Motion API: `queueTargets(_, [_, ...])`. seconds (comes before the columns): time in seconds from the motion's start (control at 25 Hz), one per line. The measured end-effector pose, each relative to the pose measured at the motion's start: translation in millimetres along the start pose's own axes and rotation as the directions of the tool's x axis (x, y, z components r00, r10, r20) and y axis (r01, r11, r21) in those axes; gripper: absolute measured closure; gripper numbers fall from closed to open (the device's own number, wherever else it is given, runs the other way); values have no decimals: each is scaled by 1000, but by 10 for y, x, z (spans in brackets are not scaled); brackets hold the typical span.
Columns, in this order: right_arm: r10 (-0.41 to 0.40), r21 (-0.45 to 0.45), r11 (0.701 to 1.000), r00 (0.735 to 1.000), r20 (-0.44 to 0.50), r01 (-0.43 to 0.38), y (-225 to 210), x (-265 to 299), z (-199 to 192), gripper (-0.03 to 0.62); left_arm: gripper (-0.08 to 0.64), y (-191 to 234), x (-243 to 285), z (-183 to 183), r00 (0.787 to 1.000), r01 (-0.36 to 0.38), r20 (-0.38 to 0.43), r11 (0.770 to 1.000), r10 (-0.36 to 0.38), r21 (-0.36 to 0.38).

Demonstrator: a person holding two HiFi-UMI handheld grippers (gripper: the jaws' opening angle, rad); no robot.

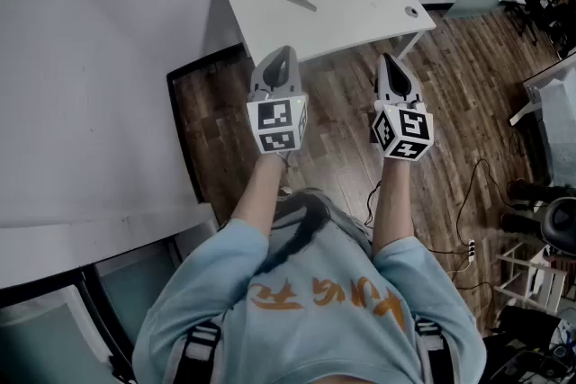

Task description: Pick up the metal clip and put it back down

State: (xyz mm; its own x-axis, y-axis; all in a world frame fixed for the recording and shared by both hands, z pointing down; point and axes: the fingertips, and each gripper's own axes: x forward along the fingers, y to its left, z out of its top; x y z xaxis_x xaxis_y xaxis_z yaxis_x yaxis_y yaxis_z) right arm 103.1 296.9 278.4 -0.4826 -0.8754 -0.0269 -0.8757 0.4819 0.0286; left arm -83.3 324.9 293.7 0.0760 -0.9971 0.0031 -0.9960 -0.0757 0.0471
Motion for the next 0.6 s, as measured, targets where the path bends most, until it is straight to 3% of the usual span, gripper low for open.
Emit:
queueTargets(0.2, [-21,44,999,1000,-5,21,-136,-192,-46,580,536,-191,-116,-30,1000,1,-19,1000,0,4])
queueTargets(0.4, [2,103,995,999,-41,2,-151,-413,-294,580,535,-457,-275,-291,997,17,-70,1000,-17,10])
queueTargets(0.6, [11,140,990,998,-68,-2,-194,-560,-480,580,537,-474,-380,-443,994,-2,-106,1000,4,14])
